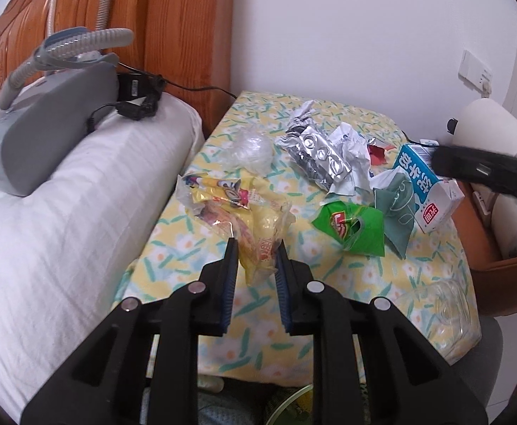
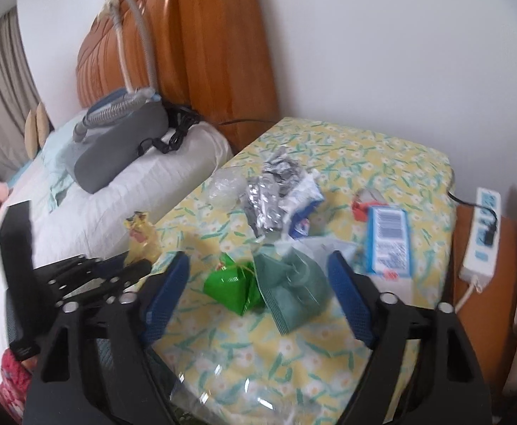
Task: Collect trash
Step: 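Reach to the yellow snack wrapper and grasp it with the left tool, then grasp the silver blister foil with the right tool, then carry the foil to the basket and release it with the right tool while the left holds the wrapper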
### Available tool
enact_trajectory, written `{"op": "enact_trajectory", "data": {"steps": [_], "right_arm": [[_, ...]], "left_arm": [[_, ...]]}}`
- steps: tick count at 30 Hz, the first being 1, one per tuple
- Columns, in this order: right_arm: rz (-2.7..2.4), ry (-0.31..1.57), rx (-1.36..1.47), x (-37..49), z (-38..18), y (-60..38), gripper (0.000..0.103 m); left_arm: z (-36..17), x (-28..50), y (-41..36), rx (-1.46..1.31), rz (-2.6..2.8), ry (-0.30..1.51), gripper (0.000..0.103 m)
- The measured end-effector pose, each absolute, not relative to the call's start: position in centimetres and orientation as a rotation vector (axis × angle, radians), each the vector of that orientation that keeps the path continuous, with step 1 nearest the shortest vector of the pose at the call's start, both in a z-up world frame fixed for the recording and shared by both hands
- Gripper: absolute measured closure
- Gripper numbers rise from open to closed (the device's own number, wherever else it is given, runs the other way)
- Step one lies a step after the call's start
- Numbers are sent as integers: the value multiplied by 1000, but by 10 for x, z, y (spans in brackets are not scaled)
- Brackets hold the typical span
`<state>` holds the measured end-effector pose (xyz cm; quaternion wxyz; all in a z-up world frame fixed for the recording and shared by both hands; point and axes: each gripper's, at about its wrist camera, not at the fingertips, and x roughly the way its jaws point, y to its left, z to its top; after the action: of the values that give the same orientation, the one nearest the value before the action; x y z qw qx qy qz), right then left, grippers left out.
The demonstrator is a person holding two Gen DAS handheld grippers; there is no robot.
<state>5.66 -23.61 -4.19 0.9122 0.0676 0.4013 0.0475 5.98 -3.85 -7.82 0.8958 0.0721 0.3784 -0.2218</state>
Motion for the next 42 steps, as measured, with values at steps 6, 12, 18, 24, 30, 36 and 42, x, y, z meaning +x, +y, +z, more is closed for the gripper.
{"op": "enact_trajectory", "data": {"steps": [6, 12, 18, 24, 30, 36, 42], "right_arm": [[80, 957, -8, 128, -63, -210, 55], [10, 1069, -122, 171, -93, -198, 61], [-53, 1115, -162, 188, -109, -197, 61], [-50, 1115, -134, 193, -110, -197, 69], [-20, 1028, -55, 187, -85, -199, 70], [17, 888, 35, 161, -47, -203, 70], [79, 791, 96, 104, -17, -197, 70]], "left_arm": [[-83, 51, -19, 143, -430, 794, 83], [-83, 48, -2, 111, -434, 795, 83], [-80, 45, 8, 83, -436, 785, 83], [-77, 44, 15, 70, -429, 778, 83], [-73, 40, 17, 67, -429, 768, 83], [-65, 30, 13, 78, -445, 751, 83], [-58, 11, 12, 106, -475, 742, 83]]}}
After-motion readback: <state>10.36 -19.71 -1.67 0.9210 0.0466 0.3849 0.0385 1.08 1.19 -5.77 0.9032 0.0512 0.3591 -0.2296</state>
